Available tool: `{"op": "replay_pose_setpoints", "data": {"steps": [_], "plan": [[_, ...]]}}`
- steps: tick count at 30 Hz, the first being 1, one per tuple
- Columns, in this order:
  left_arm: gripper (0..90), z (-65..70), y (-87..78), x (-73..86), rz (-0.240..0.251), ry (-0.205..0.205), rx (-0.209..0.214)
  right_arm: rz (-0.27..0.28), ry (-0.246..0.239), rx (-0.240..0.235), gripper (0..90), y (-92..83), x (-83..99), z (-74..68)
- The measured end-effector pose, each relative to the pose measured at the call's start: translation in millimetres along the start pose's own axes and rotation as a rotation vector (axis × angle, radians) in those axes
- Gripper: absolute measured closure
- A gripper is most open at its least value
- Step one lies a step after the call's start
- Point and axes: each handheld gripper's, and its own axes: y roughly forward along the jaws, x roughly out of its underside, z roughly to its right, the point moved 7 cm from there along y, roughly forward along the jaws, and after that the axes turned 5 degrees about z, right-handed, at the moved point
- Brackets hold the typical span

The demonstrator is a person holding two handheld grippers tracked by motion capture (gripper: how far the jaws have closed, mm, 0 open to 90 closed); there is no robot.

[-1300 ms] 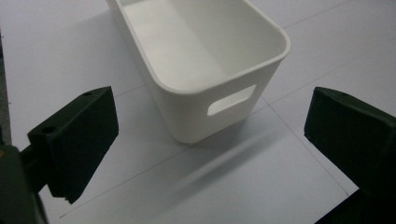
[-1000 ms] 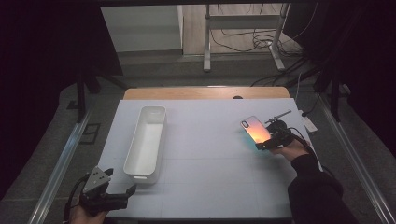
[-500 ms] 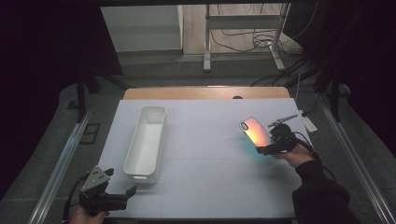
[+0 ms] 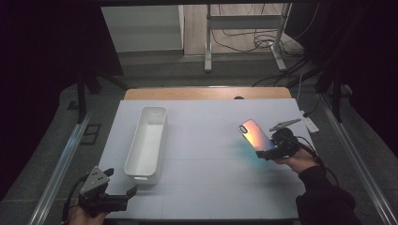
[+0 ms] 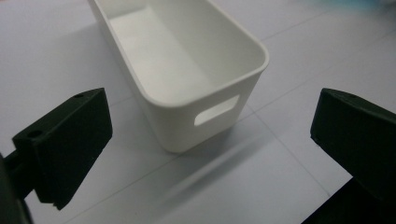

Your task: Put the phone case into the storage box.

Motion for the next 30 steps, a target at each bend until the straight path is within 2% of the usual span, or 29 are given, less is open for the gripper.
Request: {"op": "replay_pose_setpoints", "data": {"steps": [10, 14, 20, 27, 30], "plan": [[0.0, 7.3, 2.3, -15.0, 0.034, -0.013, 0.023, 0.026, -0.026, -0.026, 17.3, -7.4, -1.2, -12.2], [0.0, 12.2, 6.0, -21.1, 0.044, -0.001, 0.045, 0.037, -0.032, -0.037, 17.3, -11.2, -1.6, -15.6], [0.0, 24.7, 16.4, -32.7, 0.056, 0.048, 0.095, 0.055, -0.045, -0.052, 17.3, -16.1, -2.0, -20.4], [0.2, 29.1, 26.4, -42.2, 0.066, 0.058, 0.118, 0.065, -0.056, -0.072, 17.3, -19.5, -1.7, -27.3], [0.3, 32.2, 29.8, -47.4, 0.081, 0.054, 0.142, 0.079, -0.064, -0.087, 17.3, -22.7, -2.1, -32.0]]}}
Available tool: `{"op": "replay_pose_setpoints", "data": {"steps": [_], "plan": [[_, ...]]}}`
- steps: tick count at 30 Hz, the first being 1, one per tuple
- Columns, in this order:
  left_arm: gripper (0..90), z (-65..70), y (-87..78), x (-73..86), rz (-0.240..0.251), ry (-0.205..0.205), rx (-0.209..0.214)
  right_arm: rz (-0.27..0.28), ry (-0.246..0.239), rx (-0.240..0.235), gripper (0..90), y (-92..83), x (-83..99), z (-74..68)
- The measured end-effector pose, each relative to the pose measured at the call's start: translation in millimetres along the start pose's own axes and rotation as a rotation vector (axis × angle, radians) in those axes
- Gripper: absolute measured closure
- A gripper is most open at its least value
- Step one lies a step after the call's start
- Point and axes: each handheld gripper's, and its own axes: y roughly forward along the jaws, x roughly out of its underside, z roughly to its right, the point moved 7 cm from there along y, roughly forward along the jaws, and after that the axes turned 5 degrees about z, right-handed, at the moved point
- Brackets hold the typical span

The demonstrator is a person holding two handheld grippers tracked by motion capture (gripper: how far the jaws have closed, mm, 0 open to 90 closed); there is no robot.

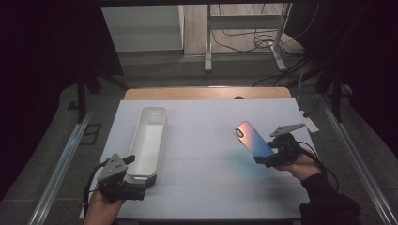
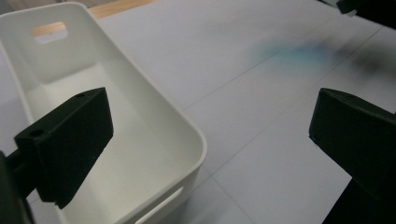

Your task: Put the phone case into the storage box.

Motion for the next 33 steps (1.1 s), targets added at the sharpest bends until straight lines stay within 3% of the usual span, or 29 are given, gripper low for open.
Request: {"op": "replay_pose_setpoints", "data": {"steps": [14, 17, 33], "plan": [[0.0, 16.7, 27.6, -21.0, 0.032, 0.048, 0.090, 0.046, -0.036, -0.044, 17.2, -10.6, -3.0, -16.4], [0.0, 19.4, 32.3, -24.7, 0.040, 0.041, 0.111, 0.055, -0.036, -0.051, 17.2, -12.5, -3.7, -18.5], [0.0, 33.6, 66.2, -42.0, 0.037, 0.083, 0.192, 0.081, -0.071, -0.100, 17.2, -15.0, -6.9, -38.3]]}}
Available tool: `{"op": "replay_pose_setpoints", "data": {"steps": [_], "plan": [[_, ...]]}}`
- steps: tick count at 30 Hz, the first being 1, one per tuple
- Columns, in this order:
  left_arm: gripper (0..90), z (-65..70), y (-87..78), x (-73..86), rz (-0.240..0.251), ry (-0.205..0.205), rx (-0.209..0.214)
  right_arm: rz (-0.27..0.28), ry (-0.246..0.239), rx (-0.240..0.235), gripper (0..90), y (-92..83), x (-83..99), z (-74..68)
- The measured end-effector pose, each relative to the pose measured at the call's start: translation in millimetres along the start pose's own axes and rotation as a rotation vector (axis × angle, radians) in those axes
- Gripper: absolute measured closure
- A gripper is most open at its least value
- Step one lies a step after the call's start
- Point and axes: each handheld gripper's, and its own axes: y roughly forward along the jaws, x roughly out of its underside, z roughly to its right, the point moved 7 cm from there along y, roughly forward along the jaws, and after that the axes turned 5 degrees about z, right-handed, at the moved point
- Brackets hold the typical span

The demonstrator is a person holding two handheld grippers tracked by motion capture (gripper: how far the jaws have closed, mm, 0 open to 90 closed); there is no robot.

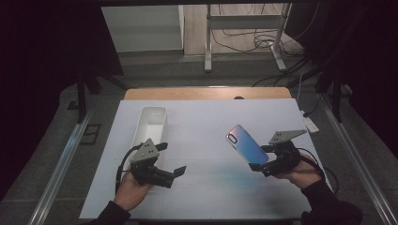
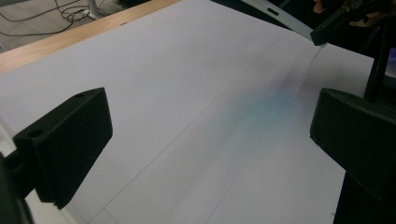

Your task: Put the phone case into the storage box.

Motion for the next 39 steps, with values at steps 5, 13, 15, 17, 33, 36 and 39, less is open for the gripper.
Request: {"op": "replay_pose_setpoints", "data": {"steps": [5, 13, 15, 17, 33, 36, 39], "plan": [[0.0, 1.1, 8.3, -3.3, -0.005, 0.015, 0.017, 0.015, -0.009, -0.019, 17.2, -1.9, -2.1, -4.4], [0.0, 2.6, 25.0, -15.4, -0.003, 0.039, 0.050, 0.032, -0.022, -0.044, 17.2, -3.1, -4.3, -10.9], [0.0, 2.7, 27.9, -17.8, -0.005, 0.051, 0.057, 0.039, -0.021, -0.056, 17.2, -3.4, -5.2, -13.1], [0.0, 2.5, 30.1, -19.6, -0.007, 0.059, 0.060, 0.050, -0.029, -0.073, 17.2, -3.5, -6.5, -16.5], [0.1, 4.6, 46.9, -26.7, -0.004, 0.077, 0.109, 0.106, -0.065, -0.164, 17.2, -4.6, -16.3, -38.7], [0.2, 8.9, 47.6, -22.9, -0.012, 0.064, 0.121, 0.114, -0.077, -0.196, 17.2, -4.0, -17.3, -45.6], [0.2, 12.5, 45.4, -19.4, -0.002, 0.052, 0.135, 0.119, -0.085, -0.219, 17.2, -3.0, -18.0, -51.3]]}}
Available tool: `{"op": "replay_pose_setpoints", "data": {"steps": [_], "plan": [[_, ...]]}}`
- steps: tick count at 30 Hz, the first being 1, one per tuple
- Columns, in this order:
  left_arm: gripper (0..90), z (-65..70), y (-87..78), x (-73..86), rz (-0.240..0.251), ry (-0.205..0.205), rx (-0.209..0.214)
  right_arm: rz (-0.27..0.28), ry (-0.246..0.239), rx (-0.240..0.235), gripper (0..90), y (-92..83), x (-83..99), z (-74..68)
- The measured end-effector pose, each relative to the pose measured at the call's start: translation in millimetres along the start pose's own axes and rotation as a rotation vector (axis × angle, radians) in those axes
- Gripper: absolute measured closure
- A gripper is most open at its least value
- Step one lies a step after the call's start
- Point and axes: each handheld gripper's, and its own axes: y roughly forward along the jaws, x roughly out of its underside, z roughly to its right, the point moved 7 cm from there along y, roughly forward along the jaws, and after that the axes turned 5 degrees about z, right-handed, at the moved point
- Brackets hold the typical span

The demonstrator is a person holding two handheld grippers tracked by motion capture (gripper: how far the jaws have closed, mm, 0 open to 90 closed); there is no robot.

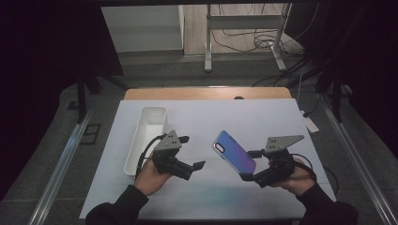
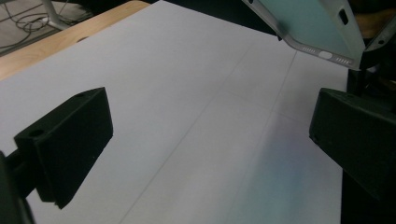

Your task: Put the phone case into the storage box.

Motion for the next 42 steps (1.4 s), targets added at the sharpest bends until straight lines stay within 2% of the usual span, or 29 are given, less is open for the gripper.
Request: {"op": "replay_pose_setpoints", "data": {"steps": [1, 4, 13, 18, 24, 30, 33, 42], "plan": [[0.0, 0.0, 0.0, 0.0, 0.000, 0.000, 0.000, 0.000, 0.000, 0.000, 17.2, 0.0, 0.0, 0.0], [0.0, 2.5, -2.1, 1.5, 0.008, 0.006, 0.010, 0.002, -0.019, -0.038, 17.2, 3.0, -1.0, -7.7], [0.0, 9.1, 0.8, 5.8, 0.005, 0.004, 0.095, 0.007, -0.041, -0.114, 17.2, 11.4, -2.7, -22.6], [0.7, 10.6, 2.5, 6.9, 0.008, -0.007, 0.124, 0.013, -0.052, -0.137, 17.2, 13.1, -3.9, -27.4], [4.0, 11.2, 2.6, 5.1, 0.018, -0.011, 0.131, 0.026, -0.063, -0.172, 17.2, 15.3, -6.7, -35.7], [10.7, 11.8, 0.1, 2.2, 0.028, -0.006, 0.139, 0.027, -0.077, -0.208, 17.2, 18.6, -7.5, -43.4], [15.9, 13.0, -2.4, 0.6, 0.039, -0.008, 0.167, 0.039, -0.075, -0.238, 17.2, 18.3, -8.8, -47.1], [27.8, 16.1, -5.5, -3.8, 0.059, -0.010, 0.228, 0.031, -0.081, -0.275, 17.2, 20.8, -6.4, -51.6]]}}
